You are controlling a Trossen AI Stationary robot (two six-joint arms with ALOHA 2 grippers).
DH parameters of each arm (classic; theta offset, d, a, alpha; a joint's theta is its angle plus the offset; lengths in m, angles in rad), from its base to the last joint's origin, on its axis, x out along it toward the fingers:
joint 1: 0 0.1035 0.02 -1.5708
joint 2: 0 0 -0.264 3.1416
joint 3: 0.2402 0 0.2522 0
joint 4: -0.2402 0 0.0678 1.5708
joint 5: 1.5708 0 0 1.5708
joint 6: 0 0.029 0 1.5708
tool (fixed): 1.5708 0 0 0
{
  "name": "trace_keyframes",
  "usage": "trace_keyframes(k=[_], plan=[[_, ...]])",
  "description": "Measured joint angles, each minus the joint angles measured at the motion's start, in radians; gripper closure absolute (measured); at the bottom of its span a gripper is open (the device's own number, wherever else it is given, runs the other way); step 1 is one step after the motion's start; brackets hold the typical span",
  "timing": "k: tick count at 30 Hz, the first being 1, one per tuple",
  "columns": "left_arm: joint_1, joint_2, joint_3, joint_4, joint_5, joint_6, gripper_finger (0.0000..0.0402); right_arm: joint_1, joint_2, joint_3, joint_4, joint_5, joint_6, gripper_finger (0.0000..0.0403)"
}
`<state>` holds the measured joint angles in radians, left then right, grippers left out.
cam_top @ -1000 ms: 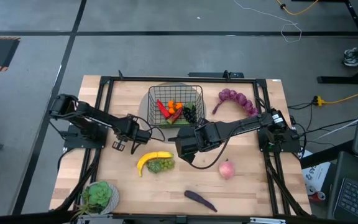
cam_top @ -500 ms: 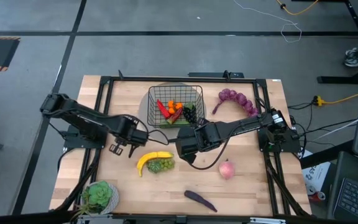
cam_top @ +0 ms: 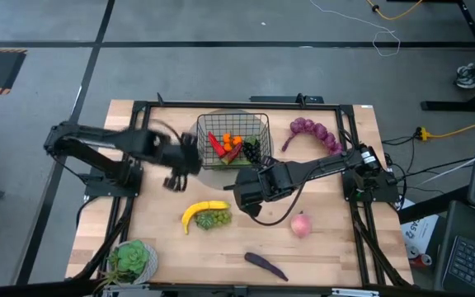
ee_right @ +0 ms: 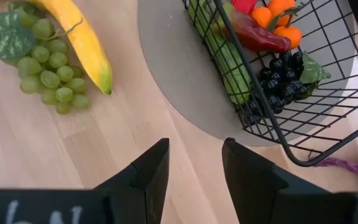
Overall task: Build produce basket
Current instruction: Put the yellow chili pepper into the wire basket
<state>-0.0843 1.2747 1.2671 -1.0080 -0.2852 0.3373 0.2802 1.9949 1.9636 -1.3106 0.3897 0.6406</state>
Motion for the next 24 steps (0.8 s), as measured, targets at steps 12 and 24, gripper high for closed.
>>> trace_keyframes(k=[12, 24], plan=[[0.47, 0.025, 0.124, 0.343, 0.322, -0.225, 0.0325, 0.007, 0.0, 0.0, -0.075, -0.001, 0.011, 0.0254], [0.56, 0.173, 0.122, 0.307, 0.33, -0.225, 0.0293, 0.019, 0.0, 0.0, -0.08, 0.008, 0.01, 0.0254]])
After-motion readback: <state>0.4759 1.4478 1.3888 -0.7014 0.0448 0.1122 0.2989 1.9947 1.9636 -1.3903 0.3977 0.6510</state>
